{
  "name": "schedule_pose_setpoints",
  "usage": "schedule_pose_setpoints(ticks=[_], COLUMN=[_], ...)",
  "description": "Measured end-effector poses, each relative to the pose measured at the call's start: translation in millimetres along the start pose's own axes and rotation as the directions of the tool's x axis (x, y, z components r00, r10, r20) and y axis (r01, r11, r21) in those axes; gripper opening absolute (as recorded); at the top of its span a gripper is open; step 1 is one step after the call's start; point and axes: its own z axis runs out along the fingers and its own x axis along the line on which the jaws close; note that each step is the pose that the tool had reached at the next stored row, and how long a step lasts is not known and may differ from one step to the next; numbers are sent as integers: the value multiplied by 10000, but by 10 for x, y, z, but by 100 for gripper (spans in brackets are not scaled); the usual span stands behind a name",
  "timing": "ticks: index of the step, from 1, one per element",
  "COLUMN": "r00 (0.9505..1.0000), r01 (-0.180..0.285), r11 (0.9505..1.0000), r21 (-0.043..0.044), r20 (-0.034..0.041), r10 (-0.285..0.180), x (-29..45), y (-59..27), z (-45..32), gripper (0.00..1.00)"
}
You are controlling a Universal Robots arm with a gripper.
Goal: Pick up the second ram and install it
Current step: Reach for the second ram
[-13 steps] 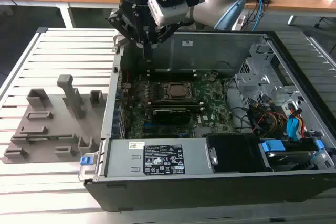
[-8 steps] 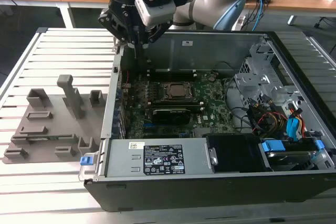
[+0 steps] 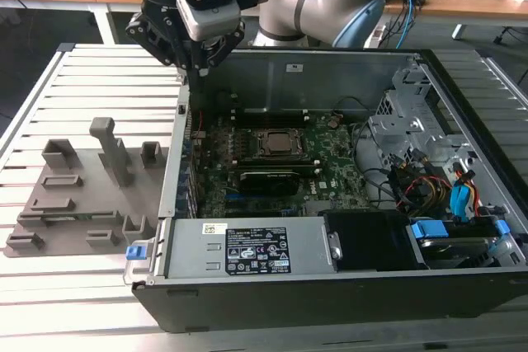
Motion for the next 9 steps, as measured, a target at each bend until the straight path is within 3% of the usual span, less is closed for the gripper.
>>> schedule_pose_setpoints(ticks=[9], r00=[10000], r01=[0], r11=[10000], r21=[1], r20=[0], r10=[0], x=[153], y=[-11], z=[-4], gripper=[11])
